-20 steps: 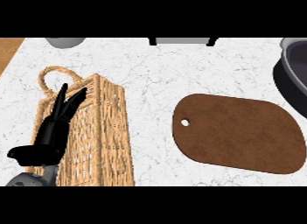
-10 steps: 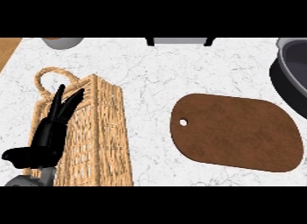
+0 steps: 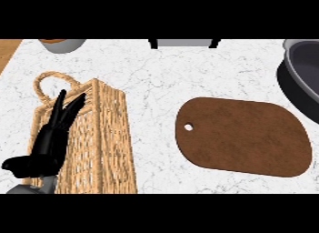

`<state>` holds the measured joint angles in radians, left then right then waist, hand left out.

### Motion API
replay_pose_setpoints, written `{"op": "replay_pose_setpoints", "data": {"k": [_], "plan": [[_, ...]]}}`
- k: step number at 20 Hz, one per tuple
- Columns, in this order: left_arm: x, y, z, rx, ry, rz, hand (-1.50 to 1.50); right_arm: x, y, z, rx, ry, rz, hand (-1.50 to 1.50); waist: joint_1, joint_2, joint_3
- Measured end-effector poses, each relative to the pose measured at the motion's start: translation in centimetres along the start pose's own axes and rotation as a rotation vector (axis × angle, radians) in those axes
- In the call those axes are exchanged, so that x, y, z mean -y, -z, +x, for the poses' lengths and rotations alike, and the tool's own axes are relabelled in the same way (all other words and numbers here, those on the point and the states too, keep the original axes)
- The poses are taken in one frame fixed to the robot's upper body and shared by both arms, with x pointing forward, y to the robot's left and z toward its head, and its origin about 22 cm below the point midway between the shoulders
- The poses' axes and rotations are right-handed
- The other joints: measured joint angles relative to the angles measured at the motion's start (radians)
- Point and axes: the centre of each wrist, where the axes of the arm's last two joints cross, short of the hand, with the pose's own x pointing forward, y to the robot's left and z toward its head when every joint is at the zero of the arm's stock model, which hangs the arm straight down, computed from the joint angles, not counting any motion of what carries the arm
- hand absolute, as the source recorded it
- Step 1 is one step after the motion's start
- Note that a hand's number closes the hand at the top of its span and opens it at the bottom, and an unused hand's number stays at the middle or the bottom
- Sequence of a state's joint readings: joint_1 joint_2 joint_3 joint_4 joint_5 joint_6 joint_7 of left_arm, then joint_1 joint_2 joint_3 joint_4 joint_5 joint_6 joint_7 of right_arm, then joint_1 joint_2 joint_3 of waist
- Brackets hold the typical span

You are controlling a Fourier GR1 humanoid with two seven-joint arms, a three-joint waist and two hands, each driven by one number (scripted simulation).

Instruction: Pick the pear from the cutting board and place it in the pot

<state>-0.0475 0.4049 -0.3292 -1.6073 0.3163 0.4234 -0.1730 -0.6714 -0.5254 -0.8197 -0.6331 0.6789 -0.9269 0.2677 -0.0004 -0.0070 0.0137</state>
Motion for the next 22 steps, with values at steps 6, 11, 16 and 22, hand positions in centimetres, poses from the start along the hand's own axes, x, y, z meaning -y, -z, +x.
{"op": "replay_pose_setpoints", "data": {"k": [6,11,16,22], "plan": [[-0.2,-0.2,-0.3,0.012,0.015,0.006,0.0,3.0,1.7,-3.7,0.032,0.063,-0.06,-1.5,-0.007,-0.003,-0.001],[-0.1,-0.2,-0.1,0.0,0.009,0.005,0.0,5.3,2.3,-5.9,0.058,0.1,-0.08,-1.5,-0.006,-0.004,-0.001],[-0.2,-0.2,-0.2,-0.001,0.006,0.003,0.0,7.8,2.6,-7.8,0.067,0.102,-0.096,-1.5,-0.007,-0.004,-0.002],[-0.4,-0.2,0.0,0.001,-0.002,0.007,0.0,11.0,3.1,-9.3,0.058,0.132,-0.182,-1.5,-0.006,-0.003,-0.004]]}}
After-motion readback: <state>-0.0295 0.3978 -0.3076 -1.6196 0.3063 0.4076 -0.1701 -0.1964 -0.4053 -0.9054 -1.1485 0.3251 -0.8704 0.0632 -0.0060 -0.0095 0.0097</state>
